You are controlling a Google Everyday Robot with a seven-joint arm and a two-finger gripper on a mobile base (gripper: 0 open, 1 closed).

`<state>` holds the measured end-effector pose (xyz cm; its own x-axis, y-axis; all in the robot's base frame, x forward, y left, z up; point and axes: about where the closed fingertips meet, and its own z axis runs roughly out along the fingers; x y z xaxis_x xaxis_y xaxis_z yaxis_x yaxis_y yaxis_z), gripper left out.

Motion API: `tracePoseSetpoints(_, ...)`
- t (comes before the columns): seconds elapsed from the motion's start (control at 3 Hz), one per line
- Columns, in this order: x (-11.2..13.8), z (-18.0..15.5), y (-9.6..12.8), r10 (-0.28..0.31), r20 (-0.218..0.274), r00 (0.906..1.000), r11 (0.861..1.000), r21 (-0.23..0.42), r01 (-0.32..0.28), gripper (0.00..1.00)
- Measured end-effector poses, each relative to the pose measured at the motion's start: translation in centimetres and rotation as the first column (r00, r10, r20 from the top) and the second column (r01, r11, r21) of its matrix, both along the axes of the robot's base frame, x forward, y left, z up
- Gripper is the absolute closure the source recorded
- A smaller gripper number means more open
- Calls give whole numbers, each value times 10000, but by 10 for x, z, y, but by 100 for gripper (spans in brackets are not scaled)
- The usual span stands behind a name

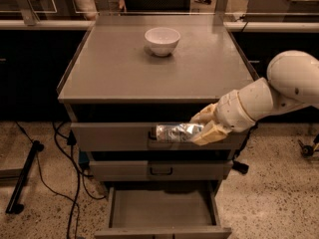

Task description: Pick redbull can from bottom drawer and place on counter

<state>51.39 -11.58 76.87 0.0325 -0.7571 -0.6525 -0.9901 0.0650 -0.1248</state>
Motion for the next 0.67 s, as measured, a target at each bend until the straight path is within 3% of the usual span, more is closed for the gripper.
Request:
tracePoseSetpoints(0.33, 10, 49, 3, -336, 14, 9994, 9992, -197, 337, 100)
tracePoseSetpoints(0.67, 28, 107, 2, -655, 439, 9969, 9966, -463, 675, 100)
